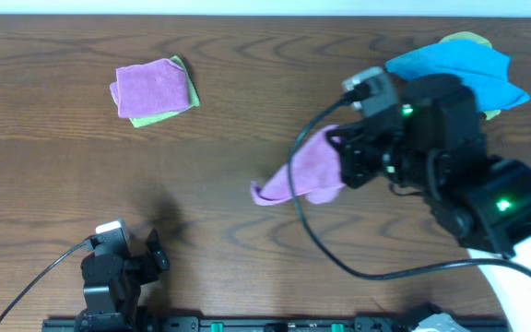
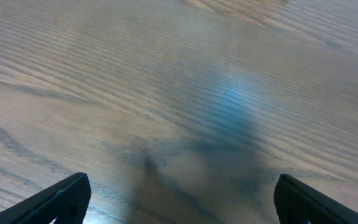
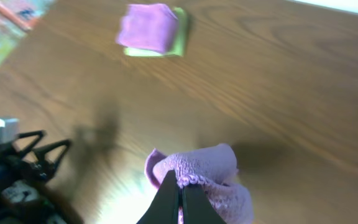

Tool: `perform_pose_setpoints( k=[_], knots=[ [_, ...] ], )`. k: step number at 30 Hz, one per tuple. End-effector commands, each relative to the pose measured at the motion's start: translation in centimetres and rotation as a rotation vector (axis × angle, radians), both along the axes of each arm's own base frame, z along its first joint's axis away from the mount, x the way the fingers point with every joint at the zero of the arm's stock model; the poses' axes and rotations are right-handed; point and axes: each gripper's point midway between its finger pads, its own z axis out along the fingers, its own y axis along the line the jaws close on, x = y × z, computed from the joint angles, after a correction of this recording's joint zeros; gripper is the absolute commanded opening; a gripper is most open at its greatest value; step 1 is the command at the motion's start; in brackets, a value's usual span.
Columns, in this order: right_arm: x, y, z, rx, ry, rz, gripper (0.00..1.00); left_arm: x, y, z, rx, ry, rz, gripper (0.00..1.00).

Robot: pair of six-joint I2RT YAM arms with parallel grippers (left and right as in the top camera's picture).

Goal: Fold the cloth
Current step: 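Lift the purple cloth with the right gripper and drag it to table center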

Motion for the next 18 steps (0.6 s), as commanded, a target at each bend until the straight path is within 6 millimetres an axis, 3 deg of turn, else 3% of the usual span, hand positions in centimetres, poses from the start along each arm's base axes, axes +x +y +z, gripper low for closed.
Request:
perform_pose_setpoints(
  k=[1, 5, 8, 14, 18],
  knots=[
    [0.6, 2.5, -0.1, 0.03, 0.001, 0.041, 0.02, -0.9, -0.1, -2.2, 0.015, 0.076, -0.018, 0.95],
    [3.0, 6.1, -0.7, 0.112, 0.008, 0.117, 0.01, -0.9, -0.1, -2.2, 0.015, 0.076, -0.018, 0.95],
    [3.7, 7.6, -1.5, 0.122, 0.02, 0.146, 0.02, -0.9, -0.1, -2.2, 0.015, 0.076, -0.018, 0.95],
    [0.6, 8.0, -0.9, 0.118, 0.043, 0.192, 0.02, -0.9, -0.1, -2.2, 0.015, 0.076, -0.018, 0.95],
    [-1.9, 6.7, 0.1, 0.107, 0.062, 0.151, 0.02, -0.8, -0.1, -2.2, 0.015, 0.076, -0.018, 0.95]
  ],
)
